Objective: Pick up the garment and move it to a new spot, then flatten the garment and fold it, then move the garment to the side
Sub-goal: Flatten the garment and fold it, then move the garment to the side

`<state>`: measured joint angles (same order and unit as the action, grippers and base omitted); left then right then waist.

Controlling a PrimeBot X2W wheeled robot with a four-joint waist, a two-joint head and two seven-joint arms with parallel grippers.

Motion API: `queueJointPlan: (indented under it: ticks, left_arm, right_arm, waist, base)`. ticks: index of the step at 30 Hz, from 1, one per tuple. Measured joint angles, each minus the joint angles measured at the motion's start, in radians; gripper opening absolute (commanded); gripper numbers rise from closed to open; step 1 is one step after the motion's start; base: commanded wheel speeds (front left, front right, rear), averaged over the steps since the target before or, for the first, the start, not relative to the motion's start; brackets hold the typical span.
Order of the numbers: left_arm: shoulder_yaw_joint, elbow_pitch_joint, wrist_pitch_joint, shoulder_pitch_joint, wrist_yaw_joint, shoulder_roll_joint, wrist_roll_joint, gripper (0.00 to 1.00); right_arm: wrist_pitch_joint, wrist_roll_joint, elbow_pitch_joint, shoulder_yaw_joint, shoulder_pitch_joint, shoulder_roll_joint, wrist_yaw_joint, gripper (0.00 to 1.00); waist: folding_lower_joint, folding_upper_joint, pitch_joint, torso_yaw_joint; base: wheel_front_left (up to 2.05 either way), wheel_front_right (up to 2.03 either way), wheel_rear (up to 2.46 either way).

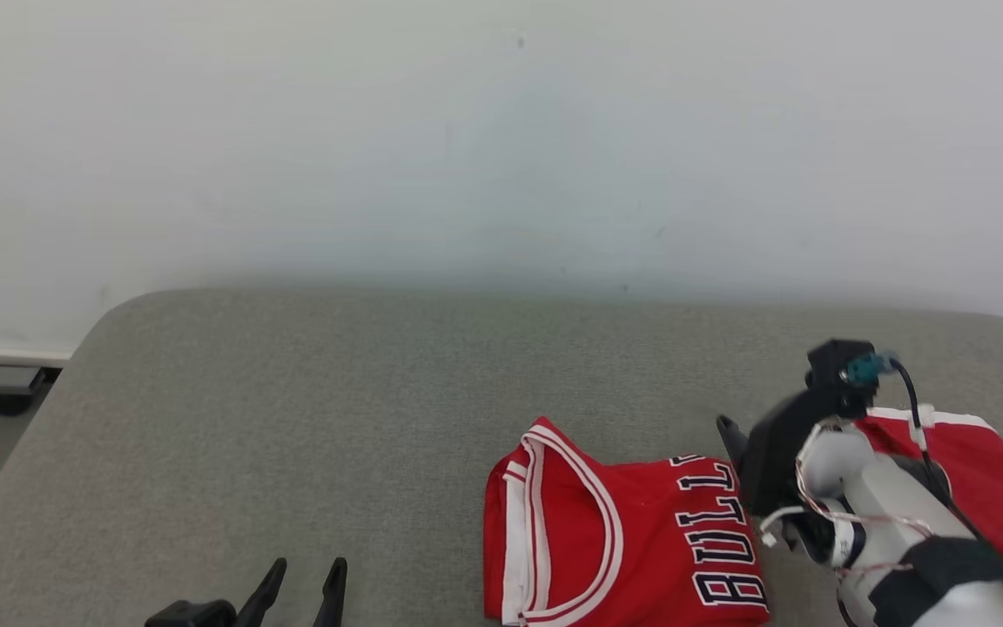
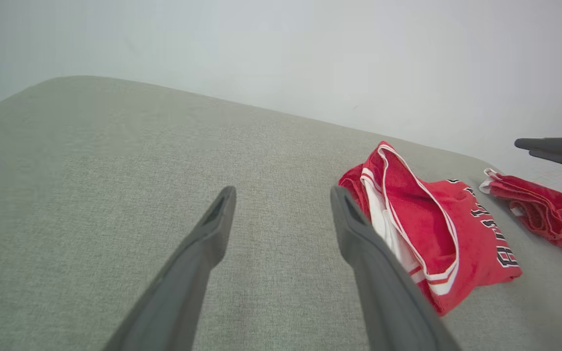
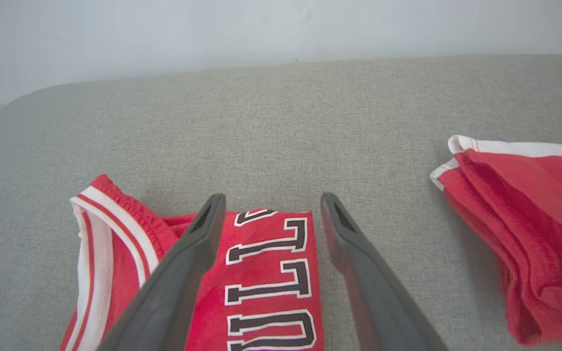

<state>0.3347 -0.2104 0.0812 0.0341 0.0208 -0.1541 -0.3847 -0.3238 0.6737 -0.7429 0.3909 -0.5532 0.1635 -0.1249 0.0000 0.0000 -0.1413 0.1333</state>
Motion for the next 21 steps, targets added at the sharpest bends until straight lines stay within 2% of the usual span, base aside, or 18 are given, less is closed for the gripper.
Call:
queueJointPlan:
  ticks: [10,21]
  left_arm:
    - [0.013,0.034,0.001,0.004,-0.003,0.000,-0.001,1.00]
    - [0.055,0.065,-0.007,-0.079,0.007,0.021,0.038,1.00]
  right_arm:
    - [-0.012,-0.008,0.031,-0.056,0.164,0.032,0.000,1.00]
    - [-0.056,0.013,0.012,-0.111,0.178,0.026,0.000,1.00]
  waist:
    - [0.0000,0.0000,-0.004,-0.060]
    - [0.0000,0.0000,0.040,-0.025]
  base:
    - [0.00,0.00,0.00]
    - [0.00,0.00,0.00]
